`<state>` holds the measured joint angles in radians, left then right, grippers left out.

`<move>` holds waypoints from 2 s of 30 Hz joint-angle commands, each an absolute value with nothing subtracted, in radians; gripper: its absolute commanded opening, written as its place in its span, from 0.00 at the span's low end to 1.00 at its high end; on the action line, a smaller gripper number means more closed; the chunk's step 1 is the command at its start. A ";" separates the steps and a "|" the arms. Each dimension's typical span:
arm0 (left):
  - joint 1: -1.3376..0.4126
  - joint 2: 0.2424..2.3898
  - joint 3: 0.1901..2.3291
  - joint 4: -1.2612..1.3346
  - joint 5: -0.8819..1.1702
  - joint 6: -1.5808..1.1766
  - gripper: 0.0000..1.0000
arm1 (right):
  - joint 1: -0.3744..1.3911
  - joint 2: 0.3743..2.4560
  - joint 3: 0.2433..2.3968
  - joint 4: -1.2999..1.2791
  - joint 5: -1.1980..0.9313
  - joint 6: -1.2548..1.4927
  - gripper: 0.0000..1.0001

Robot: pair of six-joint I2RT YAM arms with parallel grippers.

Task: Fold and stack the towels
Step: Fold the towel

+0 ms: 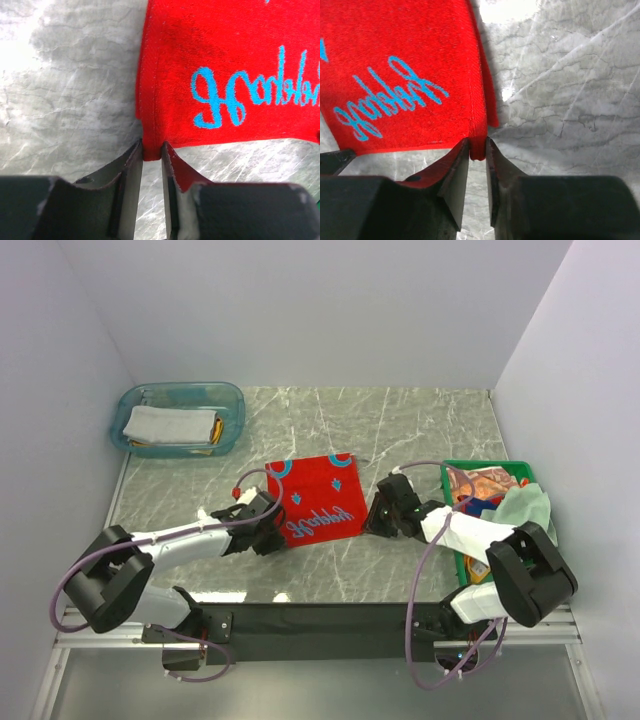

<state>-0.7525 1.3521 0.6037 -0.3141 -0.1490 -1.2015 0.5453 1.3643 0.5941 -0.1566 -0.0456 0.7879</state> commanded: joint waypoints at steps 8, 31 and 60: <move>-0.759 1.394 0.594 -0.313 -0.175 -1.203 0.17 | 0.551 1.422 0.592 -0.115 -0.029 0.807 0.29; -0.505 1.426 1.129 -0.532 -0.311 -0.893 0.01 | 0.445 1.461 1.129 -0.353 0.068 0.591 0.00; -0.250 1.816 1.582 -0.423 -0.025 -0.725 0.01 | 0.331 1.864 1.577 -0.233 -0.123 0.462 0.00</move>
